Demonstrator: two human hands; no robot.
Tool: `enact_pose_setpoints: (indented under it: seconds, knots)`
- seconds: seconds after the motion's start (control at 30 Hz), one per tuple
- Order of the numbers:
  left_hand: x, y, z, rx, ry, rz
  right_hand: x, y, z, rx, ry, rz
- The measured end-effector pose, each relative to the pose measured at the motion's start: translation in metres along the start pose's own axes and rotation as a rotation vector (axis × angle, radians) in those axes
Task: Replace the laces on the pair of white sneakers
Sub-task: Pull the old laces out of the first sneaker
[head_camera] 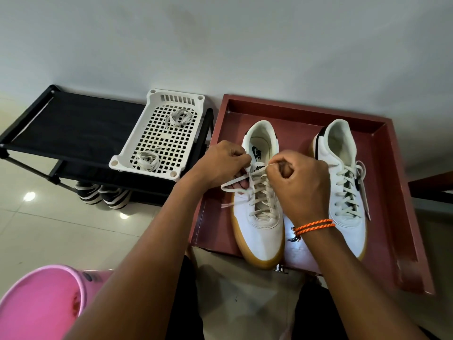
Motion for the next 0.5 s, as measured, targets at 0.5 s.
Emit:
enact_pose_setpoints:
  seconds: [0.5]
  knots:
    - [0.002,-0.001,-0.002,-0.106,0.033,0.002,-0.001,0.000,0.000,0.038,0.068,0.012]
Point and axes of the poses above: each hand's wrist, its own x-axis towards the middle knuckle, its own z-axis out of the back of the hand, y = z × x, the point moved 1 cm from there along x, towards the middle knuckle, and after that the axes turned 13 degrees about -z, right-handed, at the moved point
